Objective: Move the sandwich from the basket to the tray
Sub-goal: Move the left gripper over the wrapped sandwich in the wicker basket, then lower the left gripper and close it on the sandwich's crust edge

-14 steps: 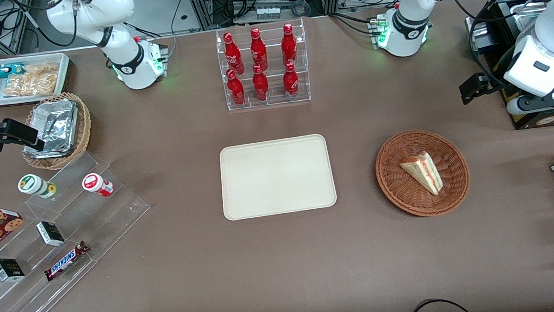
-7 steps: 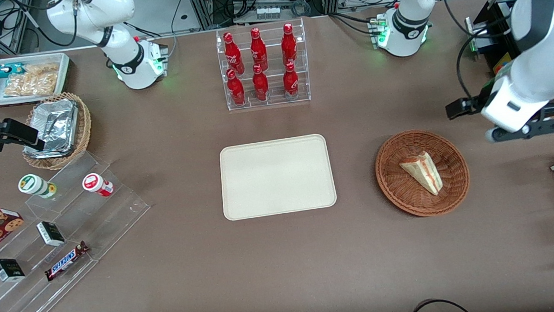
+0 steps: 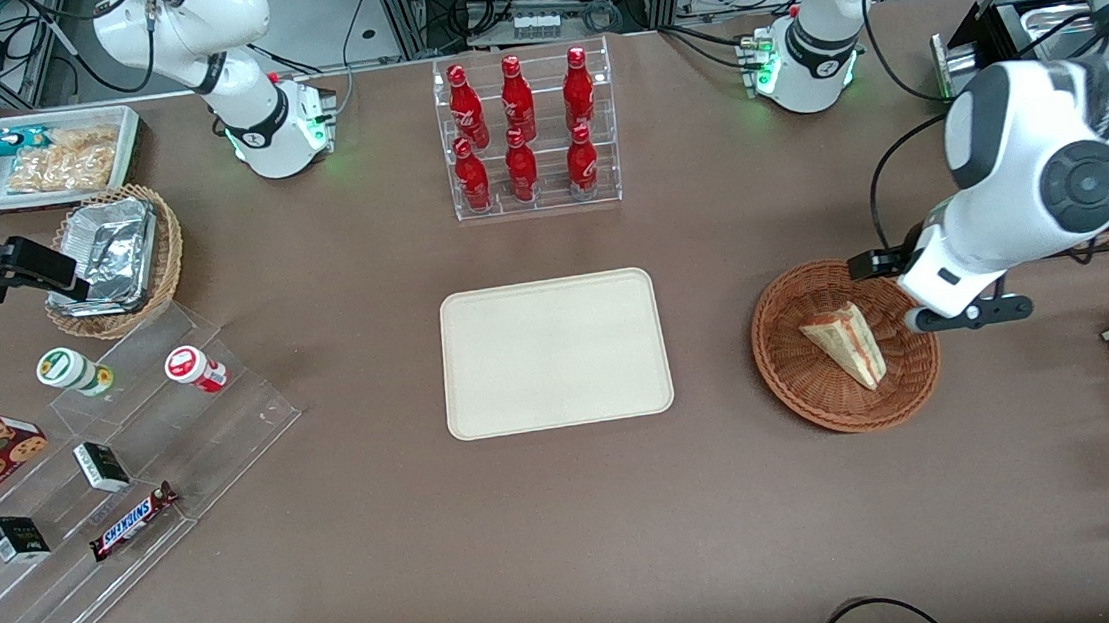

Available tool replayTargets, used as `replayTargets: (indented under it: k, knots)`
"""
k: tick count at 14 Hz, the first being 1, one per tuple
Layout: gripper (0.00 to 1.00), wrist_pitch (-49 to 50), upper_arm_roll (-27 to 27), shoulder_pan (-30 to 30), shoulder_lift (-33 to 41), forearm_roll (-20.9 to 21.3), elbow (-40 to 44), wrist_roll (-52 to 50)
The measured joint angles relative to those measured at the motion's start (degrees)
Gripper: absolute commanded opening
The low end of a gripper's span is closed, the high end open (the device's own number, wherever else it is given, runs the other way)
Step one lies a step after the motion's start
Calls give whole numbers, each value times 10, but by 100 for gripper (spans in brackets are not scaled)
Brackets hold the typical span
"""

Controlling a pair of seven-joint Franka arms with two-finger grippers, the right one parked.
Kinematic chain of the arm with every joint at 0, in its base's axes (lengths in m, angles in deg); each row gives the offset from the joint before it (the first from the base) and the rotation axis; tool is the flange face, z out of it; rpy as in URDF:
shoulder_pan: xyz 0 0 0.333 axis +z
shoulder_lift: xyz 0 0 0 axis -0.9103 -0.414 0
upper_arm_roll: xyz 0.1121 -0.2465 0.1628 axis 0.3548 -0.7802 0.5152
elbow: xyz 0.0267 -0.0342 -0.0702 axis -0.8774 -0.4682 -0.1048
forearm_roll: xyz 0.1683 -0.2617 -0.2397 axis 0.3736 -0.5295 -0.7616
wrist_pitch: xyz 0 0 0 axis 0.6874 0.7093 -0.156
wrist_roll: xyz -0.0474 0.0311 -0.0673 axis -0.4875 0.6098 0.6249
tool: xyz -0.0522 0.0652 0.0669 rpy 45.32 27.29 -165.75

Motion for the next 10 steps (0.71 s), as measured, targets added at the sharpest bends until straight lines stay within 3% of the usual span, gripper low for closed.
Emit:
replayTargets:
  k: [5,10]
  knots:
    - [100,-146,0,0,-1,0,-97,-5]
    - [100,-216,0,-1,-1,0,-139,-122]
